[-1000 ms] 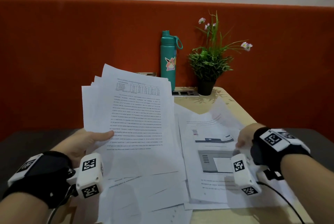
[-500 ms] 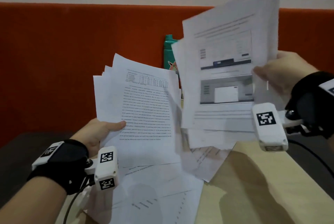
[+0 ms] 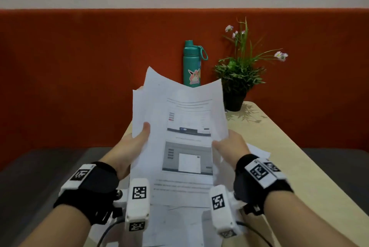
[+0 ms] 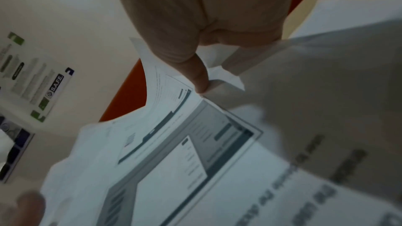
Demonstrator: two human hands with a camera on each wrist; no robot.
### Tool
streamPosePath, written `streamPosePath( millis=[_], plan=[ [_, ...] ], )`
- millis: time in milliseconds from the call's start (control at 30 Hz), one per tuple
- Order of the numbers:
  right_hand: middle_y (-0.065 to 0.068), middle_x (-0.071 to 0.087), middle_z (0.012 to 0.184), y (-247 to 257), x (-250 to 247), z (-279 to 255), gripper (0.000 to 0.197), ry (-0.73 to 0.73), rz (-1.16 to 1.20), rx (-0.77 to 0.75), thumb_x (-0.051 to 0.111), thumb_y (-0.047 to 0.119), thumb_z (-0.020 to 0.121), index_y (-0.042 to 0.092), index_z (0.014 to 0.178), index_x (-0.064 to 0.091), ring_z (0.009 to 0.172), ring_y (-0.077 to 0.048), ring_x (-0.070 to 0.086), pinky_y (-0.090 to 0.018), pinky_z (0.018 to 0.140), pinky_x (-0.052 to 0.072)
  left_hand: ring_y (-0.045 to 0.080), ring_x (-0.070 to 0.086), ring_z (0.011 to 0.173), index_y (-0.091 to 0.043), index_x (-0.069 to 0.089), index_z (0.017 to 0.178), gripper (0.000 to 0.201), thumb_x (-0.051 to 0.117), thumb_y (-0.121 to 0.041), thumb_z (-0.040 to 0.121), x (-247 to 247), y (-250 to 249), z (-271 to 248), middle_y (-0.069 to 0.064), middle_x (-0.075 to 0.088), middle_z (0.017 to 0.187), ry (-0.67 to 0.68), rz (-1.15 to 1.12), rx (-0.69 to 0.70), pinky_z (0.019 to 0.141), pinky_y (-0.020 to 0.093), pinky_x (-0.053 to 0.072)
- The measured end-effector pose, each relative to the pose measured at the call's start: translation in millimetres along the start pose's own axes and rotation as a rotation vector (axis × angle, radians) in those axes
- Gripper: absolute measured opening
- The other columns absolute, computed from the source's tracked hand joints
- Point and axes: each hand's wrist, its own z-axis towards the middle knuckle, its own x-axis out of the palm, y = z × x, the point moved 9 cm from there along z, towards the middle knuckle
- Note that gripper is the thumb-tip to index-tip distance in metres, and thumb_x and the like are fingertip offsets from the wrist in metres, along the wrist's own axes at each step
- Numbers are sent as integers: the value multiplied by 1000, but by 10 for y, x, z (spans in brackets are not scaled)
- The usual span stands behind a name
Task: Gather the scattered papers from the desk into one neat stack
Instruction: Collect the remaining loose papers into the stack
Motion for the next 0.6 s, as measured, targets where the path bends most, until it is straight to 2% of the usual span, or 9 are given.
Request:
streamPosePath(
  millis=[67,133,167,233,300,400,467,500,600],
  plan=[
    [-14,65,122,-18,196,0,36,44,37,-6,57,9,89,7,125,56,108,-32,62,-35,85,50,8,66,94,-20,59,120,31,58,-31,91,41,-4,16,-6,69,111,-8,73,46,80,24,54],
    [-13,63,126,-28,261,28,40,43,95,-22,64,15,86,10,125,54,108,-30,62,-38,91,51,18,69,101,-16,64,114,31,69,-9,83,6,25,44,2,71,115,-7,102,60,92,34,53],
    [-12,60,130,-45,213,54,49,11,134,-23,69,21,84,12,129,51,110,-30,60,-40,94,50,23,70,103,-13,64,117,38,70,-3,81,-39,23,41,6,72,117,-8,86,59,90,35,54],
    [-11,50,139,-92,33,102,76,-57,209,7,78,33,76,17,140,41,120,-31,55,-46,102,46,26,72,101,-10,62,123,45,69,-1,79,-166,-27,31,9,73,115,-16,15,74,81,33,58],
    [-9,56,135,-97,-37,108,86,25,336,48,81,33,75,17,146,35,119,-30,59,-48,103,45,28,71,103,-10,62,123,47,68,-3,77,-220,-109,3,11,73,116,12,-71,98,85,40,57],
    [-14,72,120,57,84,-6,49,334,512,50,70,13,85,5,132,58,109,-34,69,-48,98,51,34,65,112,-8,59,128,46,60,1,83,-144,-207,7,14,70,121,68,-160,123,99,51,47],
    [-16,73,118,147,11,-29,34,383,538,-2,61,1,89,4,123,65,106,-32,71,-45,93,54,31,67,110,-7,58,129,39,55,-4,91,-57,-296,45,14,68,123,77,-190,142,97,48,49],
    [-16,74,116,161,-100,-3,33,353,543,-29,59,-2,89,4,121,66,99,-30,73,-42,88,57,25,71,103,-10,60,126,33,53,-15,95,-28,-330,75,11,70,120,59,-181,142,90,42,54],
    [-17,75,107,105,-569,64,34,230,559,-55,57,-5,88,5,119,65,75,-23,77,-38,73,61,17,69,71,-13,64,112,45,47,-50,93,-75,-225,177,5,72,90,-88,5,-17,65,30,56]
  ],
)
